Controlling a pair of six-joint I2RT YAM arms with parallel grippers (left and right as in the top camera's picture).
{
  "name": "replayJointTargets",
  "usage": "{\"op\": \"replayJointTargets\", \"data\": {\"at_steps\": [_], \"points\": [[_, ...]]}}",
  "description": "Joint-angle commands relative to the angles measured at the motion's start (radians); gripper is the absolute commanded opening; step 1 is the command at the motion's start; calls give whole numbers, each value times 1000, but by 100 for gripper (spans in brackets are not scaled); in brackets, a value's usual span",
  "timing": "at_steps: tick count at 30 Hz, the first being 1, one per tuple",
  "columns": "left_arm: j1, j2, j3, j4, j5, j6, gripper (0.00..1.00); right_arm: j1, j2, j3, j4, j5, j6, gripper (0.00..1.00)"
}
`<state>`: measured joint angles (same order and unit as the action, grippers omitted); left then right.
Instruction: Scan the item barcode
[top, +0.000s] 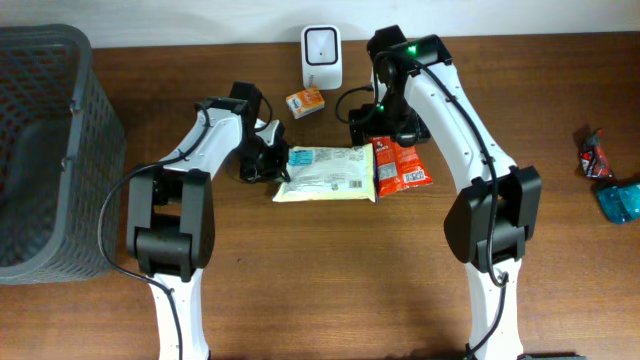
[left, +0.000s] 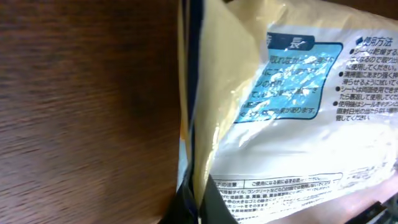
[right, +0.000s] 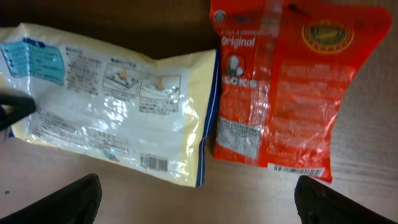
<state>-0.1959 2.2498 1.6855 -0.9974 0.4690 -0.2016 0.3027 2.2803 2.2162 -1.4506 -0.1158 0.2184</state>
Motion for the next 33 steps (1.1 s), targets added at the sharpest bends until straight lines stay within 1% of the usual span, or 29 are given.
{"op": "replayJointTargets", "data": {"at_steps": [1, 3, 6, 9, 11, 12, 18, 21, 22, 23, 27, 31, 33], "points": [[32, 7, 16, -11, 4, 11, 0, -3, -18, 12, 17, 20, -8, 98], [51, -2, 41, -31, -10, 10, 0, -3, -18, 12, 32, 20, -8, 98], [74, -32, 128, -101, -142, 10, 0, -3, -18, 12, 62, 20, -8, 98], [74, -82, 289, -222, -407, 10, 0, -3, -18, 12, 63, 20, -8, 98], [73, -101, 369, -271, -511, 10, 0, -3, -18, 12, 63, 20, -9, 98], [72, -111, 420, -300, -593, 10, 0, -3, -18, 12, 63, 20, -9, 98], [72, -140, 625, -367, -971, 10, 0, -3, -18, 12, 63, 20, -8, 98], [72, -140, 676, -377, -1219, 10, 0, -3, -18, 12, 63, 20, -8, 98], [72, -140, 676, -378, -1257, 10, 0, -3, -18, 12, 63, 20, -8, 98], [72, -139, 675, -384, -1263, 10, 0, -3, -18, 12, 63, 20, -8, 98], [71, -135, 669, -454, -1259, 8, 0, -3, -18, 12, 63, 20, -9, 98], [51, -117, 658, -533, -1240, -33, 0, -3, -18, 12, 63, 20, -8, 98], [31, -116, 622, -537, -1241, -37, 0, -3, -18, 12, 63, 20, -8, 98]]}}
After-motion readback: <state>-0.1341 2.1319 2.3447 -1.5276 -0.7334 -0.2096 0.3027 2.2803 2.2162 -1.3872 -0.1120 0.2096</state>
